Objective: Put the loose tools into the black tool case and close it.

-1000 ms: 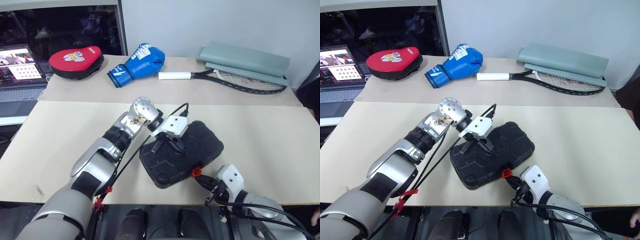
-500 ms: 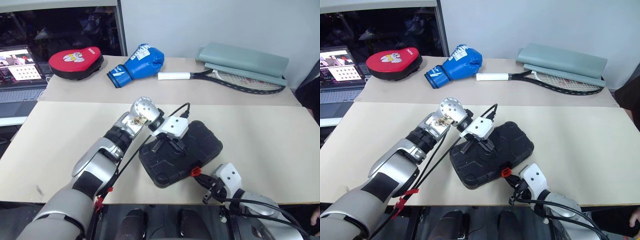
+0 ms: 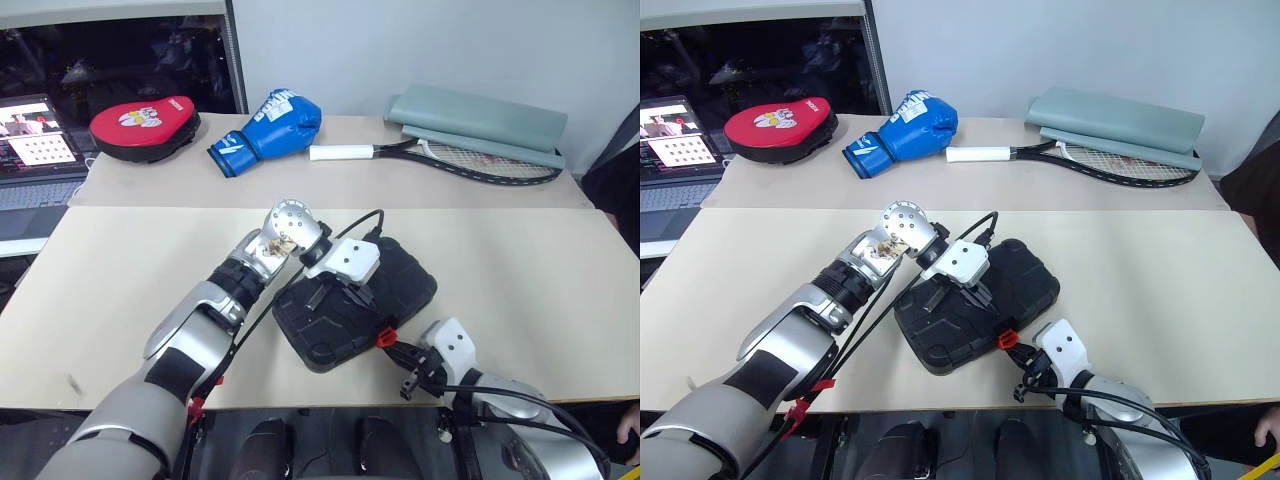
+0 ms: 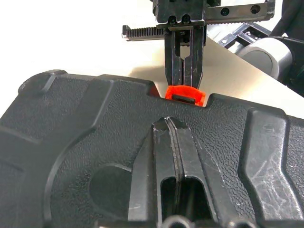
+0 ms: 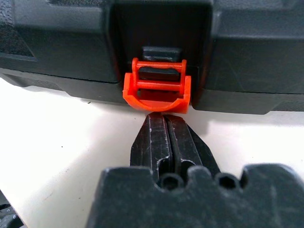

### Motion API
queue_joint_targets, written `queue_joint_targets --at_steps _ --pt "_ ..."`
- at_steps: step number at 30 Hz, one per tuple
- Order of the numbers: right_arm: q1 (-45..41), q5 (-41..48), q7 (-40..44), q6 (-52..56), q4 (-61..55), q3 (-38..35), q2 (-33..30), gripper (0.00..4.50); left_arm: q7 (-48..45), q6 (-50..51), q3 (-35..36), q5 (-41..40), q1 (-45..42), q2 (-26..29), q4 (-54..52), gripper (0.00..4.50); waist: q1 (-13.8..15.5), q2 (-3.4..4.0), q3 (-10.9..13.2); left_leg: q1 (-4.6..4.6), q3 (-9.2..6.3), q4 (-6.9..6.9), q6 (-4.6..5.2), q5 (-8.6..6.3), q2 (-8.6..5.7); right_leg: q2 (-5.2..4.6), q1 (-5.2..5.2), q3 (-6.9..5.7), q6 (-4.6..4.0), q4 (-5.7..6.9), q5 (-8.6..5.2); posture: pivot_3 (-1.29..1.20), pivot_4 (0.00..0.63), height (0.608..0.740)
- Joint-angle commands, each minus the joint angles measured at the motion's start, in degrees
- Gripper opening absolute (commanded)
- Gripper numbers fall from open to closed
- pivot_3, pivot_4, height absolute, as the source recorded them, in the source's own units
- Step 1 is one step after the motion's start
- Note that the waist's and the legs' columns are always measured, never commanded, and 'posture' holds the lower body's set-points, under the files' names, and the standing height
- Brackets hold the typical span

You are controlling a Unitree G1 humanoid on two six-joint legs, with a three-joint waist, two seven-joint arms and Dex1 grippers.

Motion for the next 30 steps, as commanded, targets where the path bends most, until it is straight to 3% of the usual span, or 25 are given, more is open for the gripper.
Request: queue_joint_targets --at_steps 1,30 --pt "-4.69 0.18 -0.69 -3.94 -3.07 -1.27 0.64 0.0 -1.41 1.09 -5.78 5.13 3.37 -0.46 1.71 0.01 -0.03 0.0 0.0 0.0 0.0 0.0 0.0 0.0 0.0 0.0 0.0 0.0 0.0 0.0 0.0 0.0 0.15 0.737" --pt "-9.01 2.61 -1.69 -1.3 -9.59 -2.87 0.79 0.0 -1.4 0.24 -3.9 7.54 3.66 -1.5 4.08 0.01 -0.35 -0.03 0.01 0.16 -0.01 -0.06 -0.01 0.0 0.07 0.11 -0.02 0.08 0.02 0.0 0.07 0.0 0.15 0.737"
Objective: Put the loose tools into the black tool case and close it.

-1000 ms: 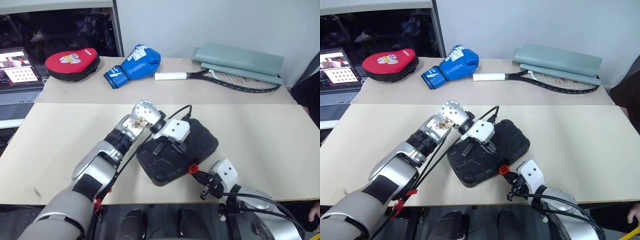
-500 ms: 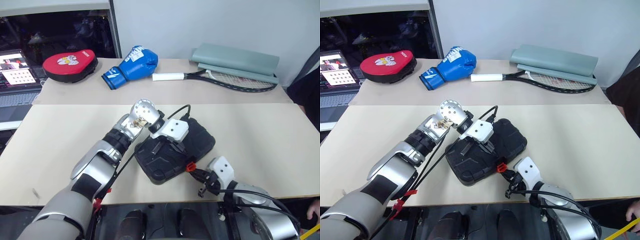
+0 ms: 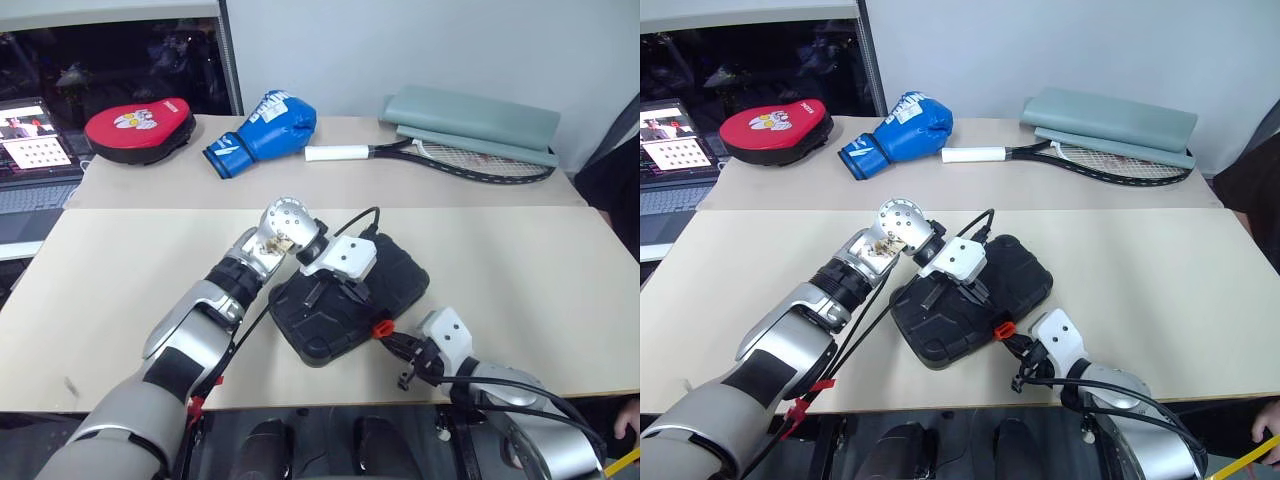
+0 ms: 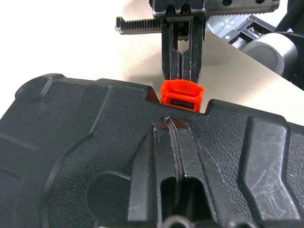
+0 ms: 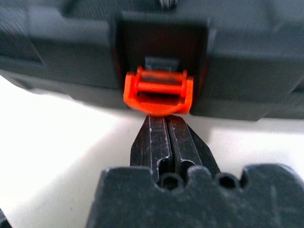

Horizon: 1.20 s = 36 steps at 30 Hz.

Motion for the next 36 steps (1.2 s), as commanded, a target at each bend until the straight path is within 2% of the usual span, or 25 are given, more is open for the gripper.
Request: queue_joint_targets --at_steps 1,8,16,19,22,26,32,36 --pt "-4.79 2.13 -1.55 -2.79 -9.58 -3.19 1.02 0.0 -1.48 0.31 -5.31 5.66 3.4 -0.91 3.07 0.01 0.01 0.0 0.0 0.0 0.0 -0.01 0.0 0.0 0.0 0.0 0.0 0.0 0.0 0.0 0.0 0.0 0.15 0.737" --pt "-5.01 2.73 -0.04 -1.12 -10.3 -4.65 -1.71 0.0 -1.48 0.3 -5.24 5.64 3.45 -1.02 3.0 0.01 0.07 0.0 0.0 -0.06 0.0 -0.01 0.0 0.0 -0.04 -0.05 -0.01 0.0 0.0 -0.05 0.0 0.0 0.15 0.737" --pt "-7.02 8.3 3.41 4.91 -14.37 -8.76 -6.87 0.0 -1.46 -0.41 -4.85 6.32 3.87 -1.33 3.31 0.01 -0.09 -0.02 -0.02 -0.07 0.01 -0.08 0.0 0.0 -0.03 -0.06 0.0 0.0 0.03 -0.16 0.01 0.0 0.15 0.737" --pt "-7.67 10.75 3.97 6.55 -15.2 -10.53 -7.71 0.0 -1.43 -0.52 -4.45 6.76 4.17 -1.73 3.3 0.01 0.87 0.2 -0.28 0.14 -0.14 -0.39 0.0 0.0 -0.02 -0.04 0.26 -0.16 0.04 -0.48 0.0 0.0 0.15 0.737" --pt "-7.78 11.64 3.59 6.94 -14.94 -10.78 -8.3 0.0 -1.46 -0.52 -4.08 7.14 4.45 -2.0 3.11 0.01 1.66 0.05 -0.5 0.12 -0.36 -0.53 -0.08 -0.11 -0.02 0.0 0.29 -0.4 0.05 -0.79 -0.21 0.0 0.15 0.737" --pt "-5.15 11.6 3.52 6.43 -15.9 -11.77 -9.61 0.0 -1.46 -0.42 -3.73 7.36 4.89 -2.11 2.69 0.01 1.66 -0.09 -0.65 0.02 -0.28 -0.43 0.09 -0.41 -0.3 -0.27 0.51 -0.31 -0.19 -0.82 -0.06 0.0 0.15 0.737" --pt "2.95 19.52 4.1 9.17 -23.54 -22.05 -10.38 0.0 -1.46 -0.65 -3.51 7.59 5.23 -1.86 2.62 0.01 1.65 -0.12 -0.67 0.08 -0.36 -0.48 0.19 -0.52 -0.29 -0.31 0.62 -0.38 -0.14 -0.9 -0.15 0.0 0.15 0.737" --pt "12.75 15.08 4.7 6.49 -23.9 -20.47 -12.14 0.0 -1.47 -0.8 -3.35 7.65 4.9 -2.15 3.14 0.01 1.65 -0.15 -0.71 0.19 -0.44 -0.49 0.17 -0.54 -0.22 -0.28 0.78 -0.47 0.23 -0.9 -0.47 0.0 0.15 0.737"
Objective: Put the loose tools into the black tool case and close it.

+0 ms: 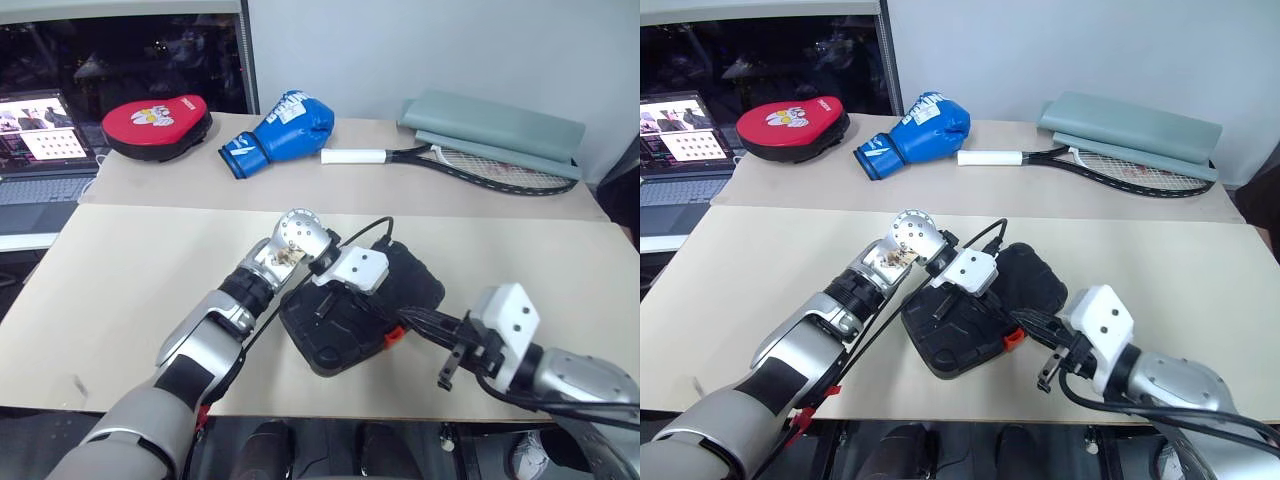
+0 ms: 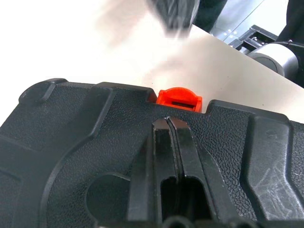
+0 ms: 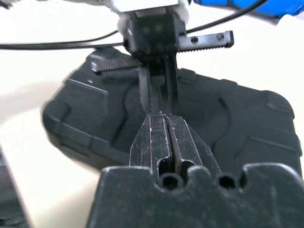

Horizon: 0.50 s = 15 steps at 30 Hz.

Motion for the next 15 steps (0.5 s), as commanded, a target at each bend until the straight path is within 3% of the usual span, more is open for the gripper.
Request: queue_joint_targets --at_steps 1,6,15 --pt "4.94 -4.03 -0.05 -3.07 -0.33 1.72 -0.72 0.0 -1.55 0.64 -4.72 6.15 2.81 0.86 4.2 0.01 -0.07 -0.02 -0.03 0.0 -0.01 0.01 -0.02 -0.01 0.01 0.0 0.01 -0.02 -0.01 0.0 -0.01 0.0 0.15 0.737" --pt "3.85 -10.42 -1.72 -7.94 6.36 8.86 0.38 0.0 -1.55 0.38 -4.89 6.03 2.61 0.73 4.37 0.01 -0.18 -0.12 -0.15 0.12 0.08 0.06 -0.04 -0.02 0.0 -0.02 0.09 0.08 0.08 -0.02 -0.06 0.0 0.15 0.737" --pt "-7.52 -13.64 -1.42 -10.32 16.23 15.84 2.02 0.0 -1.56 0.66 -5.09 5.95 2.45 0.72 4.03 0.01 -0.15 -0.13 -0.21 0.09 0.06 0.04 -0.04 -0.02 0.0 -0.01 0.07 0.07 0.03 -0.01 -0.08 0.0 0.15 0.737"
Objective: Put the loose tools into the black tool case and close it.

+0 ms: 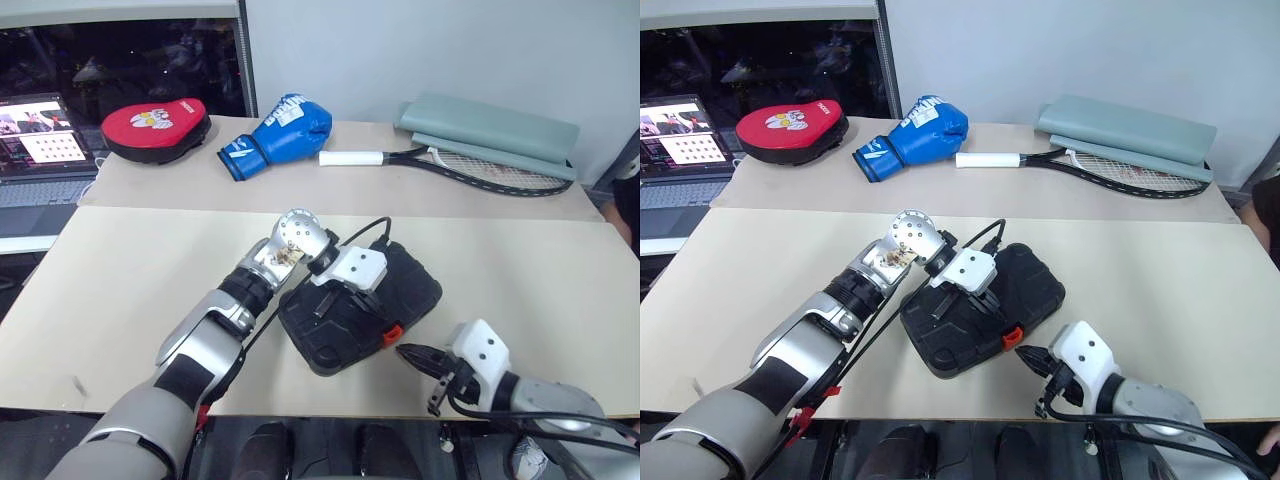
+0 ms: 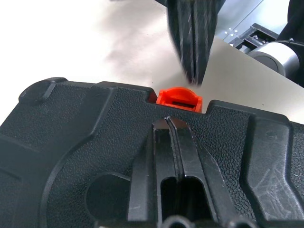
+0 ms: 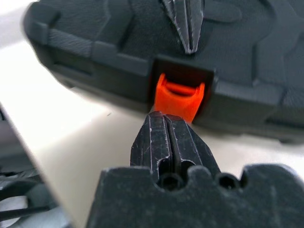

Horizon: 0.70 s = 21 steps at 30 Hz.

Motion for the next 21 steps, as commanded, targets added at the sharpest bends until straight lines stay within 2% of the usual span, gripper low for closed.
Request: queue_joint_targets --at_steps 1,10,20,21 --pt "-4.89 0.4 -0.03 -1.27 1.38 0.24 1.11 0.0 -1.59 0.9 -5.15 5.69 2.86 0.8 2.86 0.01 -0.14 -0.02 0.0 0.0 0.0 0.01 0.0 0.0 0.01 0.01 0.0 0.0 -0.01 0.01 0.01 0.0 0.15 0.737" --pt "-8.43 1.52 1.14 0.39 1.07 -0.81 0.83 0.0 -1.18 1.23 -4.36 5.76 3.16 0.78 2.98 0.01 -0.5 -0.02 0.0 0.12 0.01 0.02 -0.01 0.01 0.14 0.12 -0.01 0.04 -0.09 0.1 0.06 0.0 0.15 0.737" --pt "-3.19 8.45 3.67 3.48 -4.5 -12.05 -2.35 0.0 0.99 4.16 2.0 3.54 -0.09 2.87 5.83 0.01 -0.34 -0.01 0.01 0.09 0.02 0.05 -0.01 0.02 0.12 0.12 -0.02 0.08 -0.04 0.09 0.12 0.0 0.15 0.737" --pt "-1.66 9.87 4.73 3.89 -5.01 -14.51 -3.02 0.0 0.2 6.44 3.67 2.07 -0.96 3.6 5.75 0.26 -0.23 0.0 0.01 0.05 0.02 0.04 -0.02 0.01 0.11 0.12 -0.06 0.07 -0.04 0.09 0.11 0.0 0.15 0.737"
